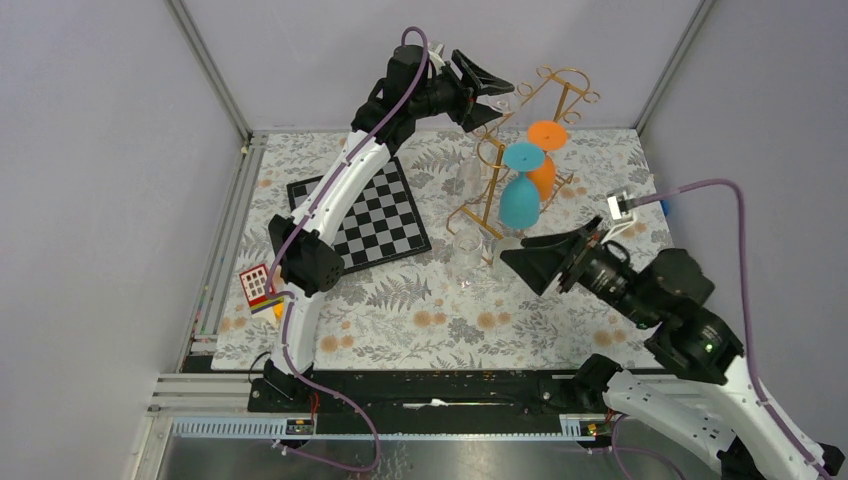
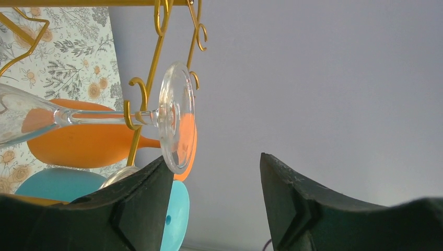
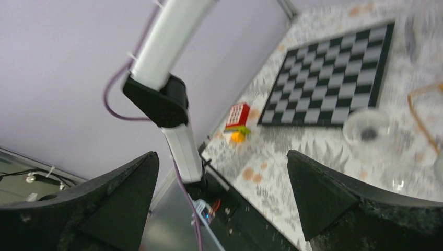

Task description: Place the wine glass upside down on the wine glass rack

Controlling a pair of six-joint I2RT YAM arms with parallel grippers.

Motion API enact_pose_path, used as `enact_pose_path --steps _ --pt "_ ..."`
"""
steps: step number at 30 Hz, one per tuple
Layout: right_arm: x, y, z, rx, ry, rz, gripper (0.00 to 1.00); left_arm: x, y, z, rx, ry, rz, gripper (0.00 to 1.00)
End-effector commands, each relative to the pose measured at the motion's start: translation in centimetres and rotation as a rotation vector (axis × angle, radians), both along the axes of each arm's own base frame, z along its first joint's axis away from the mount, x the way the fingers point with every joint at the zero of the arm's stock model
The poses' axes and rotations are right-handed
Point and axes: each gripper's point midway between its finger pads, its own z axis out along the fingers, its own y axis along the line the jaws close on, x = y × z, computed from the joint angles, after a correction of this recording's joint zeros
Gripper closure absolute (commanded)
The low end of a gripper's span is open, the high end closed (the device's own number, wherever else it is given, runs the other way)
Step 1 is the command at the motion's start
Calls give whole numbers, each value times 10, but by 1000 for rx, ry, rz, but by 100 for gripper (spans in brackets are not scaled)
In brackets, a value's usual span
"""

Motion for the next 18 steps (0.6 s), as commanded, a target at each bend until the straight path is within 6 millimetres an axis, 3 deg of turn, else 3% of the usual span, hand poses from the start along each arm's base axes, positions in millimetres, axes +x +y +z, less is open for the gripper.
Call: enact_pose_path --steps 1,10,18 --pt "15 -15 47 -86 -196 -86 0 -13 2 35 -71 -73 -31 38" --pt "39 10 91 -106 -229 -59 1 -14 2 34 -68 -72 -37 38" --pt "70 20 117 -13 -121 55 0 -16 2 30 -62 -66 -46 38"
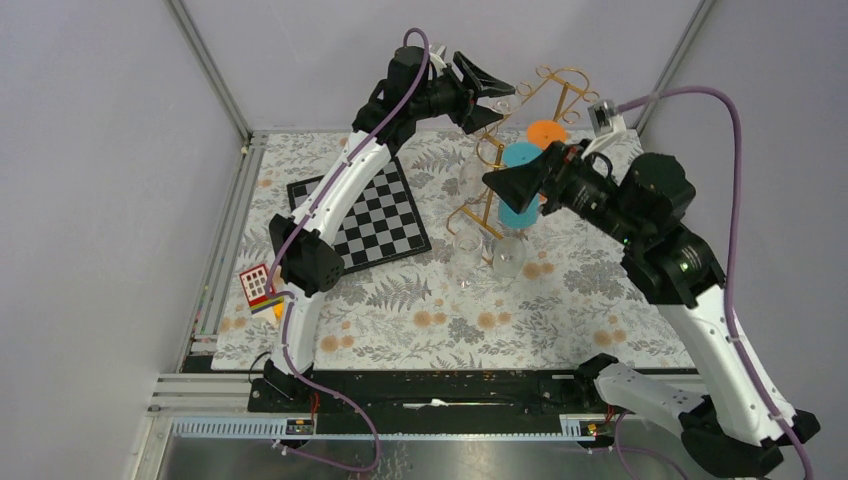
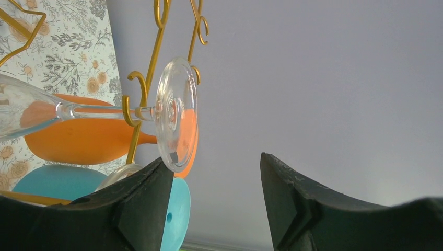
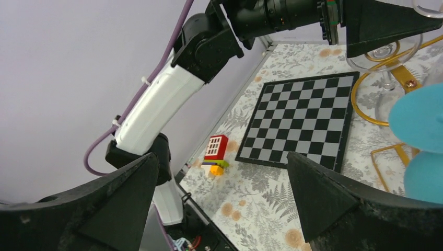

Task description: Place the wine glass upside down on the wine glass rack

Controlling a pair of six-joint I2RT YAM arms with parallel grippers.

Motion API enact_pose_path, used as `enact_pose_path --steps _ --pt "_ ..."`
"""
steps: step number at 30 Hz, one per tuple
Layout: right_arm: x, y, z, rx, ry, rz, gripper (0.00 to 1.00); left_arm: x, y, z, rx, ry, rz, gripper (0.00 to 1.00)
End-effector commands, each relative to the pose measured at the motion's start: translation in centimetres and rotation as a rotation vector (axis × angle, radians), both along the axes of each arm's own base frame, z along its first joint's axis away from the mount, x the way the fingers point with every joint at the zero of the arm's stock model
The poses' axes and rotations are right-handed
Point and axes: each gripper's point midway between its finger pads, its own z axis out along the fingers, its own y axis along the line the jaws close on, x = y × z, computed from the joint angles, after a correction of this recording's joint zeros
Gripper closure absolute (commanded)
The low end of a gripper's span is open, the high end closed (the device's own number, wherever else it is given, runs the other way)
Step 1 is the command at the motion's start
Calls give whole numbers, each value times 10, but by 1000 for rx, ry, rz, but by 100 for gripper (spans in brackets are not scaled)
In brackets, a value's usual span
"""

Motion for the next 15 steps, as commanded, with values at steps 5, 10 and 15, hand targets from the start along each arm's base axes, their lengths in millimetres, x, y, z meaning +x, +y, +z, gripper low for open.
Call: enact_pose_path --steps 5,10,15 --pt "30 -6 42 199 83 103 0 -14 3 33 -64 -72 -31 38" --pt "68 -30 56 348 123 55 0 -13 2 30 -66 -65 -32 38" --pt "103 -59 60 488 158 -18 1 -13 2 32 -73 -66 -34 38"
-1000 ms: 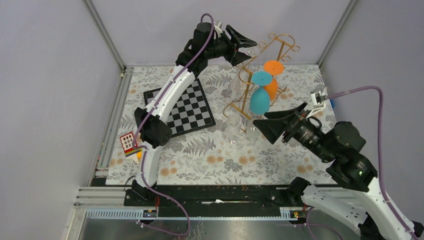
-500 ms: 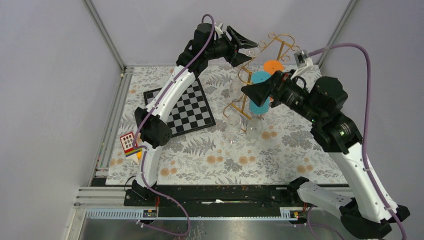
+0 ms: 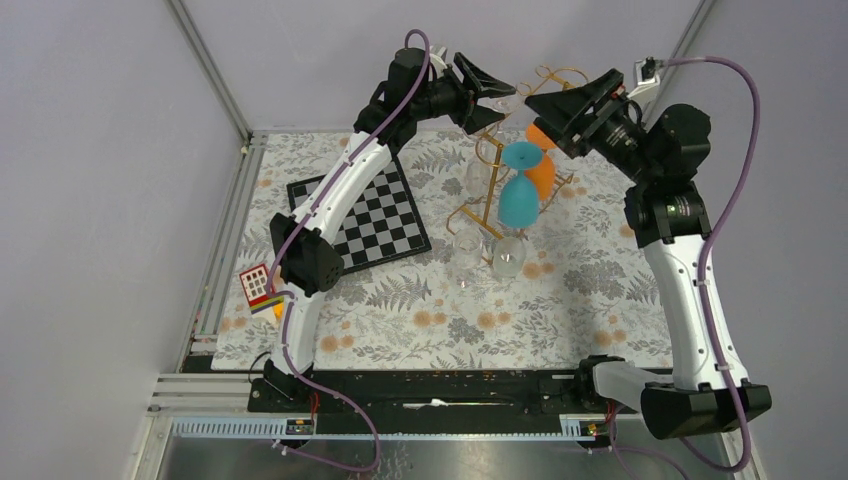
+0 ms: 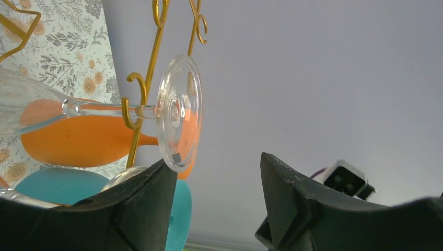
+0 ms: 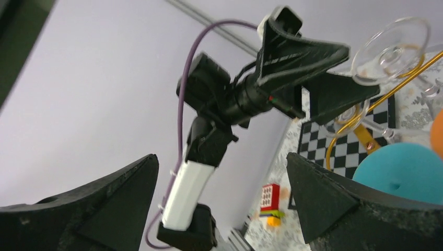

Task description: Place the wine glass upside down on the wine glass rack

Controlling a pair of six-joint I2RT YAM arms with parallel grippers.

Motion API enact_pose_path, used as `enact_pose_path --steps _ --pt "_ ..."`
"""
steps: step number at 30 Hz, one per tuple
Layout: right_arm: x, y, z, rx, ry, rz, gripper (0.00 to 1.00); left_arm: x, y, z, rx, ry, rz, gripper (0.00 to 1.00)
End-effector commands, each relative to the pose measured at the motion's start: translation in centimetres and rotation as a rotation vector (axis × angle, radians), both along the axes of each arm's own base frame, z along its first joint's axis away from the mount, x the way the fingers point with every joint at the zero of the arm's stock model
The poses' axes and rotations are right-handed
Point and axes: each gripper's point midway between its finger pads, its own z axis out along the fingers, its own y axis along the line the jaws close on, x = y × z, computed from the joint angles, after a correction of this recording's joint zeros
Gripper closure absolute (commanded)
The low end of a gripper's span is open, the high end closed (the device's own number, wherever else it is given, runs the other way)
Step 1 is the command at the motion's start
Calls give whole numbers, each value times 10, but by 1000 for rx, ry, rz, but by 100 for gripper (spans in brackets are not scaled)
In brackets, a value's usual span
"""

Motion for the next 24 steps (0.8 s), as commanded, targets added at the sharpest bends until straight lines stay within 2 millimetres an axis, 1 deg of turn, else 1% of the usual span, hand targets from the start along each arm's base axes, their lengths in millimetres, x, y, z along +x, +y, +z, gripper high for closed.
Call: enact_pose_path --steps 1,4,8,15,16,17,18,19,20,21,24 --pt "13 -17 30 156 -25 3 0 -14 5 36 -60 -65 -20 38" --pt "30 -30 29 181 5 -39 0 -14 4 33 -58 -60 -22 38" --pt "49 -34 22 190 51 -72 2 -14 4 33 -59 -58 -25 38" --pt "78 -37 4 172 127 -106 11 -14 3 32 -59 -53 -27 38" --pt "82 -37 1 170 139 -110 15 -14 2 31 -58 -52 -27 38" --pt "85 -38 -1 167 146 -114 21 -15 2 30 -58 -50 -29 38" --pt "87 -37 -1 163 146 -111 31 -14 2 30 -57 -48 -29 38" --pt "91 -36 -7 158 175 -108 45 -15 1 29 -57 -45 -32 38" --pt "94 -35 -10 156 189 -100 53 -16 0 29 -57 -45 -34 38" --pt "96 -34 -12 153 202 -92 57 -17 0 29 -57 -46 -35 38" --pt "104 -33 -18 130 234 -86 66 -16 0 30 -58 -49 -30 38"
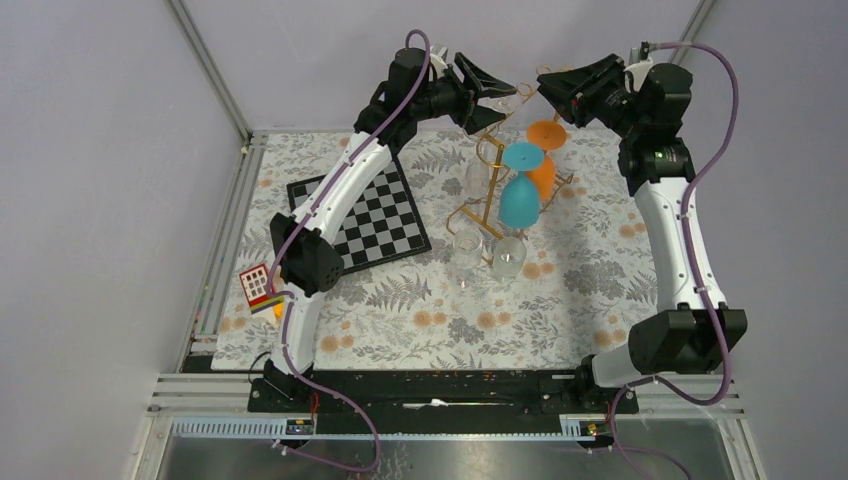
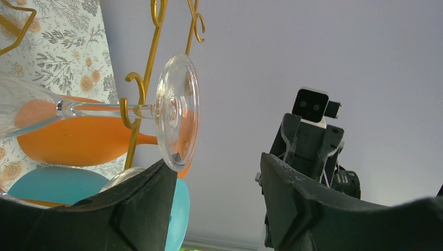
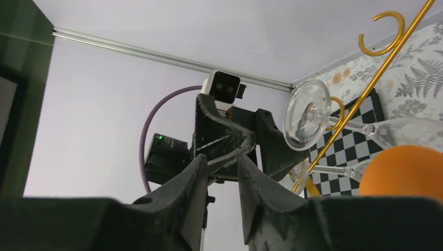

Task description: Place the wine glass upside down on the wine glass rack

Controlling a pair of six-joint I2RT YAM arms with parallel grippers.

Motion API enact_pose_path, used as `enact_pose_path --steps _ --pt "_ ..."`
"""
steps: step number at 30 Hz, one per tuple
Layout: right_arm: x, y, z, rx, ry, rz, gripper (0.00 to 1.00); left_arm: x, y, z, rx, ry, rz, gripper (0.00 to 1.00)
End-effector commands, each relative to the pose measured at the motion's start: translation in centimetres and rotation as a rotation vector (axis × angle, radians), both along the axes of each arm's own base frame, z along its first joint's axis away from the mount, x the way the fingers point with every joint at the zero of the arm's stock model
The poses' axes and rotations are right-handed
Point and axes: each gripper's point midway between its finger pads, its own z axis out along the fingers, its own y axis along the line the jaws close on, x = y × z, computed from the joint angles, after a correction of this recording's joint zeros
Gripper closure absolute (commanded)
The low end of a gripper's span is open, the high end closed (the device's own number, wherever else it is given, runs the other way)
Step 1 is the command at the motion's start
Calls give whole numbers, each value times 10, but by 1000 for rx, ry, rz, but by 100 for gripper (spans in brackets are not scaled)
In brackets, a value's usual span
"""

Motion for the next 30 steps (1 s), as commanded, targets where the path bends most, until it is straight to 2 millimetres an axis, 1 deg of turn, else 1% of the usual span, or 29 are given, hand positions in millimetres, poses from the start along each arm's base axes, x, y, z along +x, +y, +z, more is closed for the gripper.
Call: enact_pose_path --steps 1,5,8,14,18,25,30 --pt "5 2 7 -36 0 23 70 -13 2 28 -49 -51 -20 38" --pt "13 2 -5 -63 42 28 89 -14 1 27 -49 -50 -23 38" --pt "17 2 -16 -81 71 35 95 -14 0 26 -48 -47 -25 38" --pt "20 0 -39 -155 112 37 99 -14 0 25 -45 -49 -23 38" --pt "20 8 -49 -218 127 49 100 -15 -1 25 -45 -47 -27 38" --pt "18 13 -51 -325 99 30 100 -16 -2 25 -45 -46 -31 37" --pt "21 21 -56 -364 94 42 100 -15 -2 23 -44 -44 -31 37"
